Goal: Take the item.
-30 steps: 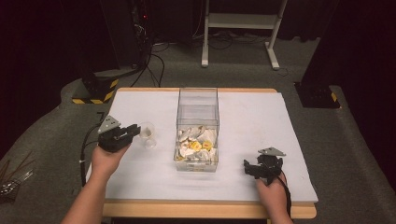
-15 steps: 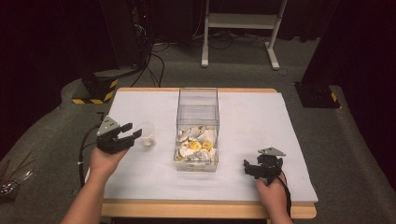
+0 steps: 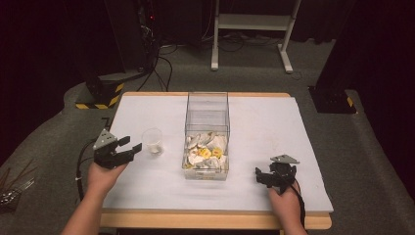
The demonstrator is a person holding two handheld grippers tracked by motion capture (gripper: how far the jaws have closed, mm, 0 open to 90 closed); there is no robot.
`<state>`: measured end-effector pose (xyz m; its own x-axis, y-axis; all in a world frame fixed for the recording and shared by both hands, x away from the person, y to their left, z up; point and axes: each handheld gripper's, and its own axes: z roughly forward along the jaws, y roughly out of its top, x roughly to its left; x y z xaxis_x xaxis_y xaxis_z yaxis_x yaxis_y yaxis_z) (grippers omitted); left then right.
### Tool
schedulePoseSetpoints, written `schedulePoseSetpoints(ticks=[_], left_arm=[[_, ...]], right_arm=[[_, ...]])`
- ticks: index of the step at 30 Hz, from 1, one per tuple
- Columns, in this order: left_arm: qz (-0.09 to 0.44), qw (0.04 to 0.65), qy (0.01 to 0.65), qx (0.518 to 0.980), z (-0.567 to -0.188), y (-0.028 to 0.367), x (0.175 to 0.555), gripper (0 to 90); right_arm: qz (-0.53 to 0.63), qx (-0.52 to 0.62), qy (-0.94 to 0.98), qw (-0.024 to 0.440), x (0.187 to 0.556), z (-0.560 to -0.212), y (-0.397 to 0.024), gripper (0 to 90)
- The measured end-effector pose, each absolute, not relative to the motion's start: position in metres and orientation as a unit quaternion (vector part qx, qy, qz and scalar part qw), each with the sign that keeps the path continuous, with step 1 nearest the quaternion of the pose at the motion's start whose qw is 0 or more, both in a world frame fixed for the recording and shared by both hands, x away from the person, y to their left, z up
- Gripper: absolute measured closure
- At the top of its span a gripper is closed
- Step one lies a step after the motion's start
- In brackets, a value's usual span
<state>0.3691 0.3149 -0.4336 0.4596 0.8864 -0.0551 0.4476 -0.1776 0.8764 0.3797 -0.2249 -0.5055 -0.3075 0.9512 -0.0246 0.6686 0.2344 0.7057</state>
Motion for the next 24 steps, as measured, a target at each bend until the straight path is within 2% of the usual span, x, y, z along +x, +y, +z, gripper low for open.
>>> schedulePoseSetpoints(ticks=[13, 20, 24], left_arm=[[0.221, 0.400, 0.478, 0.750, -0.475, 0.340, 0.356, 37.6], [0.197, 0.355, 0.497, 0.767, -0.504, 0.354, 0.349, 34.2], [0.198, 0.358, 0.497, 0.765, -0.506, 0.353, 0.346, 30.7]], right_arm=[[0.302, 0.540, 0.750, 0.234, 0.380, -0.505, -0.225, 8.4], [0.302, 0.540, 0.750, 0.234, 0.380, -0.505, -0.225, 8.4], [0.302, 0.540, 0.750, 0.234, 0.379, -0.505, -0.225, 8.4]])
